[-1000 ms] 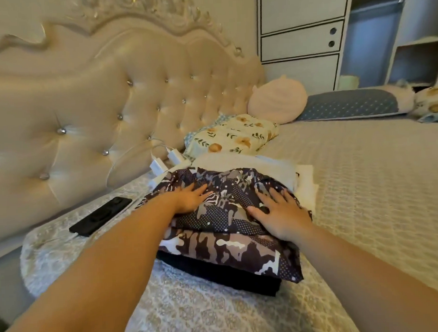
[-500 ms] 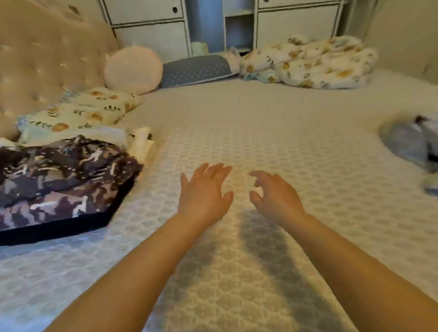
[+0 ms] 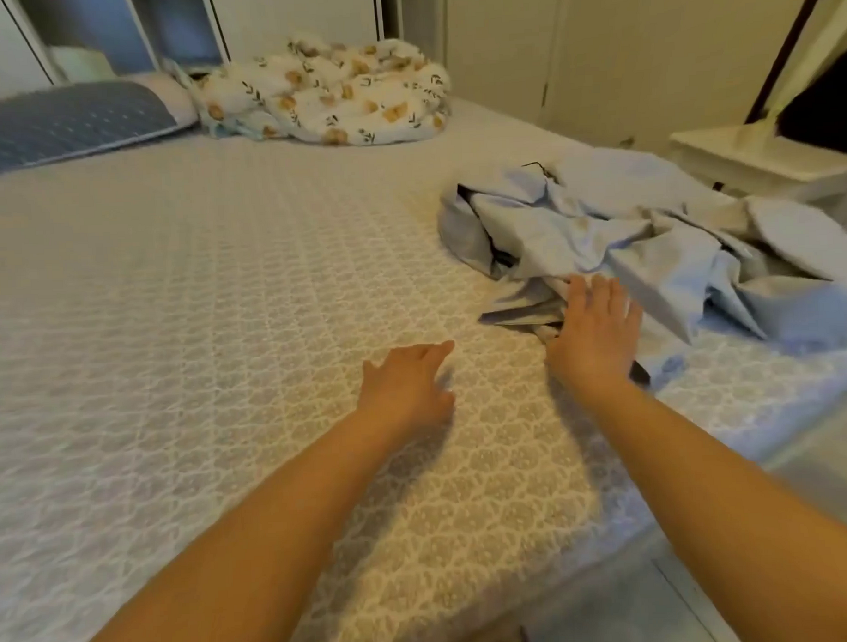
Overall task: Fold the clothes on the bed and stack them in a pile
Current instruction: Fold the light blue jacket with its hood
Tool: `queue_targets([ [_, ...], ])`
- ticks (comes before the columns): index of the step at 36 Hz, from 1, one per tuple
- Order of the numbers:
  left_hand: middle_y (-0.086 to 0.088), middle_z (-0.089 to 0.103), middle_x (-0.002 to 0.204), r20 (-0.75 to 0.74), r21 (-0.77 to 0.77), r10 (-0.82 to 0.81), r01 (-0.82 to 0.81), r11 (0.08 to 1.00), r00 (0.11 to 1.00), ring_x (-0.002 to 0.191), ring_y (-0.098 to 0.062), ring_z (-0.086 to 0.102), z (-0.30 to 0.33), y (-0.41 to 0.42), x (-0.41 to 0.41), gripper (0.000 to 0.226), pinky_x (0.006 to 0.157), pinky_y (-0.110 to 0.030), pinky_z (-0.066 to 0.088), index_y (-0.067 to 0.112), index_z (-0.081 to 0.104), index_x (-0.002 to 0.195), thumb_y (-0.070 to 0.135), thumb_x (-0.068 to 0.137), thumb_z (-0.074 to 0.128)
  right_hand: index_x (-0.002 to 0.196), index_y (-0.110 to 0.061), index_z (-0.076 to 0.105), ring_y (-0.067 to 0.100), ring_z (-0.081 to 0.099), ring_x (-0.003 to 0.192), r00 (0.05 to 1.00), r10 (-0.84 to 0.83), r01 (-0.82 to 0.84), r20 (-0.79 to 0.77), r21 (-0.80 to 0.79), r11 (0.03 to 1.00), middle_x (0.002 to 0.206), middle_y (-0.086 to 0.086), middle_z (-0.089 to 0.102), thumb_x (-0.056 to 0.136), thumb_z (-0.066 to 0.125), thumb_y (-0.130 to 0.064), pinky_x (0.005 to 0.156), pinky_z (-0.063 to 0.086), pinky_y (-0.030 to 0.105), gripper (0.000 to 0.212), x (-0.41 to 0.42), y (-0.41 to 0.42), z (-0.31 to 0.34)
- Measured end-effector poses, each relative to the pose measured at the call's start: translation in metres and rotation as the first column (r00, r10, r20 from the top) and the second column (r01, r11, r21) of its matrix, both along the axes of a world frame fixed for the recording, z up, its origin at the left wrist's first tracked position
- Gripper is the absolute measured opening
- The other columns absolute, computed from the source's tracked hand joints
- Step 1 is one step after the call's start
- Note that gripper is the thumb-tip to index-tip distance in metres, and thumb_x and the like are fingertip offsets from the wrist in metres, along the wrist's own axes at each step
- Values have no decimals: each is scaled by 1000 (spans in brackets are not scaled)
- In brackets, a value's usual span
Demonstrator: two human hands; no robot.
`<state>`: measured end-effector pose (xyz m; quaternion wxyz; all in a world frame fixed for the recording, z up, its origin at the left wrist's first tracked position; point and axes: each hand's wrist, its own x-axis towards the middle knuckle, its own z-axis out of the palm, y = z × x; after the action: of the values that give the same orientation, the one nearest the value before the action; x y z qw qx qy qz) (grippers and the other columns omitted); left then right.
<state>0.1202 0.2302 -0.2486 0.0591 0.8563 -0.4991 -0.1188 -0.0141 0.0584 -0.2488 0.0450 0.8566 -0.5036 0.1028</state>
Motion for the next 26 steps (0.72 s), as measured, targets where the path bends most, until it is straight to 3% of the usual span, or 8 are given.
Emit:
queue_targets([
  [3,5,17,158,-10,-11,-29,29,1000,1000,142,-25,21,-7,-25,-2,69,112,-62,17,35,9,152,43,95,46,132,-12,42,32,41,123,995,-27,26,-96,-16,1000,132,11,44,99,43,-24,102,33,47,36,-10,-30,-9],
  [6,6,7,160,37,-136,-66,71,988,997,145,-23,13,-13,-44,-1,73,112,-58,19,36,2,152,42,95,47,106,-11,62,29,45,115,993,102,-105,-57,-68,992,114,8,58,92,47,-12,100,31,44,21,-9,-46,-10],
  [12,12,-16,158,279,-315,-180,267,911,943,146,-16,-13,1,-77,6,101,115,-56,4,48,-24,136,52,85,63,137,-17,49,35,50,111,829,516,-548,213,131,826,142,7,45,95,51,-15,88,38,38,42,13,-31,13],
  [15,4,7,160,346,-334,-231,349,875,909,146,-16,0,17,-88,12,88,114,-51,-1,42,9,149,40,83,68,129,-16,53,27,53,91,721,644,-682,257,97,725,135,8,52,97,50,-17,67,38,30,33,10,-17,30],
  [18,-3,56,125,432,-321,-266,423,848,861,119,-26,48,33,-85,19,44,105,-45,21,24,52,128,29,85,62,105,-20,58,17,45,66,716,642,-681,275,68,729,98,8,63,97,50,-28,54,29,31,14,2,-6,42],
  [21,-5,57,102,486,-242,-291,447,861,824,87,-32,56,50,-68,26,33,63,-36,36,23,55,120,27,88,59,105,-26,58,22,56,82,742,655,-657,145,-40,753,96,-2,63,89,57,-41,59,34,32,22,-7,5,50],
  [24,-6,49,99,548,-234,-255,439,867,796,77,-29,51,72,-41,43,40,52,-33,29,29,51,127,18,89,57,112,-27,57,26,53,103,803,595,-593,-35,-147,792,110,-2,59,83,62,-39,77,35,37,32,-17,7,52],
  [26,-6,47,99,565,-233,-229,419,878,793,77,-27,48,89,-16,58,48,52,-34,33,33,49,130,11,88,57,103,-18,62,31,55,98,839,544,-537,-30,-217,815,103,6,61,78,71,-24,78,37,39,27,-24,8,54],
])
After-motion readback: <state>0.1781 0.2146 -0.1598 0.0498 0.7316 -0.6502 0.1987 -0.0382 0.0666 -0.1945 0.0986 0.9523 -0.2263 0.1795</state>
